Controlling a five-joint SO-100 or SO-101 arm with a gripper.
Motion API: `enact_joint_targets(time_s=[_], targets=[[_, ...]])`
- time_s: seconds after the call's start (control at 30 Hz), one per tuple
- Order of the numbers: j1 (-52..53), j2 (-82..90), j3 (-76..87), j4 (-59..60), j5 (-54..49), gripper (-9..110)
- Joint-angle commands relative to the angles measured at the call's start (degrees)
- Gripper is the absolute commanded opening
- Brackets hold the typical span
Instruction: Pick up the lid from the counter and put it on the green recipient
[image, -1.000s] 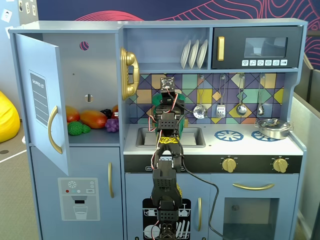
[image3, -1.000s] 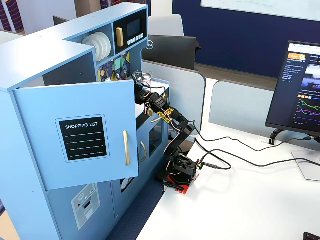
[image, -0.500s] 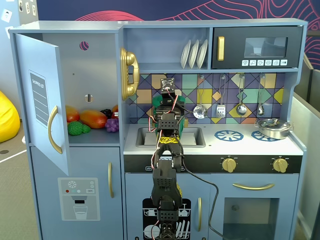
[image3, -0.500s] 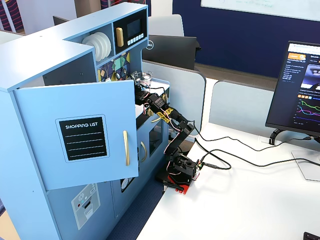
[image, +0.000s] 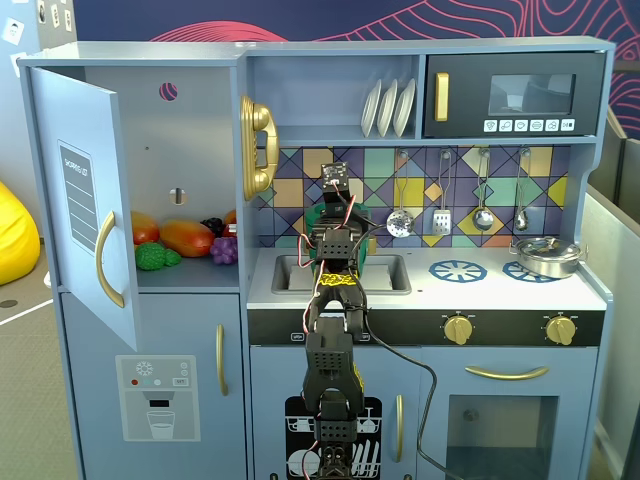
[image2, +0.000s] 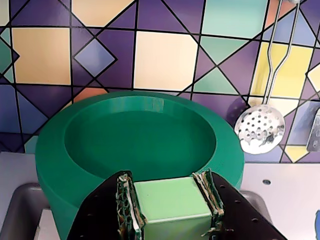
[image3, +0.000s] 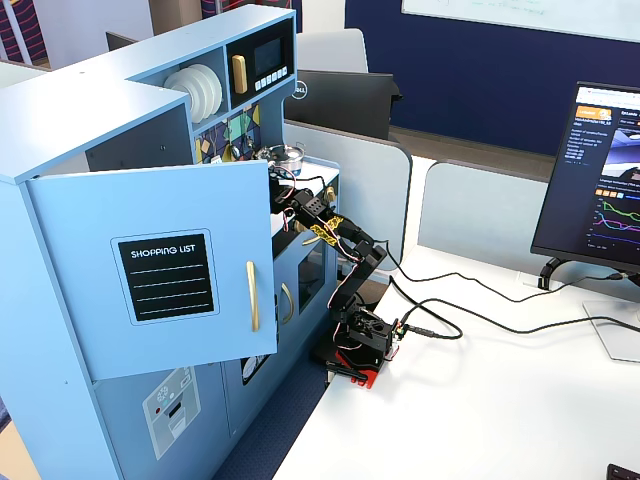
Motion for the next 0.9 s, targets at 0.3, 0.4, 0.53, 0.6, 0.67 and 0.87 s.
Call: enact_joint_targets(time_s=[0.3,0.4,0.53,0.6,0.67,0.87], targets=[[1.1,1.3,0.2,-2.2,2.7,24],[0.9,1.4,0.1,-3.7,2.9,30],[0.4,1.6,-0.4,-5.8,3.1,33],[0.3,1.8,-0.7,-6.2,3.2,33],[0.2,1.9,-1.1,-6.5,3.5,35],[-0.5,5.6,-1.1,-7.1,3.6,40]])
